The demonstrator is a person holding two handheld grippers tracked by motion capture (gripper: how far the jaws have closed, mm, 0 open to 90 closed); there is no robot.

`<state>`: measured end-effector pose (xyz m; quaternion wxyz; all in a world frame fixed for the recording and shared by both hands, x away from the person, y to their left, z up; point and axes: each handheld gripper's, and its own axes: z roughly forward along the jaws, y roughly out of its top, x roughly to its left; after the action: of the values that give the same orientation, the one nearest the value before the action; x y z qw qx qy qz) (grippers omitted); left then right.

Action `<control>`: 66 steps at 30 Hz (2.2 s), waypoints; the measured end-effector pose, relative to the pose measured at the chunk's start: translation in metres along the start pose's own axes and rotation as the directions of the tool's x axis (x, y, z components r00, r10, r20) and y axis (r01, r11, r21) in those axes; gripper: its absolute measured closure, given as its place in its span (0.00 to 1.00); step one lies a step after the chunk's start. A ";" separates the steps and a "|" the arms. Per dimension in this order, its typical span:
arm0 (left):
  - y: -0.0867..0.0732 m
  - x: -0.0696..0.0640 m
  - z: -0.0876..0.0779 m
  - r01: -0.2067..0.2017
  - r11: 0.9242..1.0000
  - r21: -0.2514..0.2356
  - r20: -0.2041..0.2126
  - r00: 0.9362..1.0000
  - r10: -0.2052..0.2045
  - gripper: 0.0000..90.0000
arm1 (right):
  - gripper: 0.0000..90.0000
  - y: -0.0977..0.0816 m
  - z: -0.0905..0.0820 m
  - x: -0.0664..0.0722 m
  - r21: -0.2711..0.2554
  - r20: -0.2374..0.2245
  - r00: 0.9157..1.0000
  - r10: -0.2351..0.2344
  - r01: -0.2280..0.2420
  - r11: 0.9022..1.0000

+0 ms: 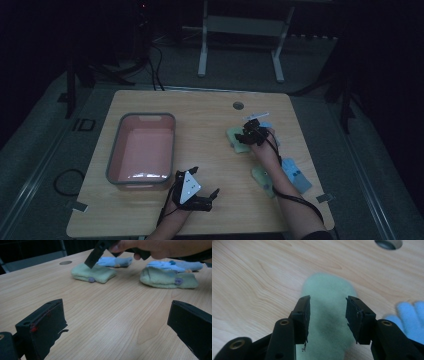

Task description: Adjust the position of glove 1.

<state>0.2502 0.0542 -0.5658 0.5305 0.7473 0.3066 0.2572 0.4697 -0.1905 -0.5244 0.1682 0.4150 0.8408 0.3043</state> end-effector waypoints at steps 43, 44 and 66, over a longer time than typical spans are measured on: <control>0.000 0.001 -0.001 0.016 1.000 -0.007 -0.010 1.000 -0.016 0.02 | 0.95 -0.008 -0.091 0.075 -0.153 0.042 0.985 0.166 -0.158 0.976; 0.000 0.001 -0.001 0.017 1.000 -0.006 -0.010 1.000 -0.017 0.02 | 0.95 -0.011 -0.095 0.080 -0.162 0.035 0.985 0.169 -0.161 0.973; 0.000 0.000 -0.001 0.006 1.000 -0.008 -0.017 1.000 -0.006 0.02 | 0.95 -0.085 -0.086 0.128 -0.116 0.067 0.964 0.256 -0.248 0.962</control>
<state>0.2495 0.0548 -0.5660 0.5317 0.7419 0.3124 0.2631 0.2966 -0.1600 -0.5182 0.1840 0.5211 0.7562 0.3504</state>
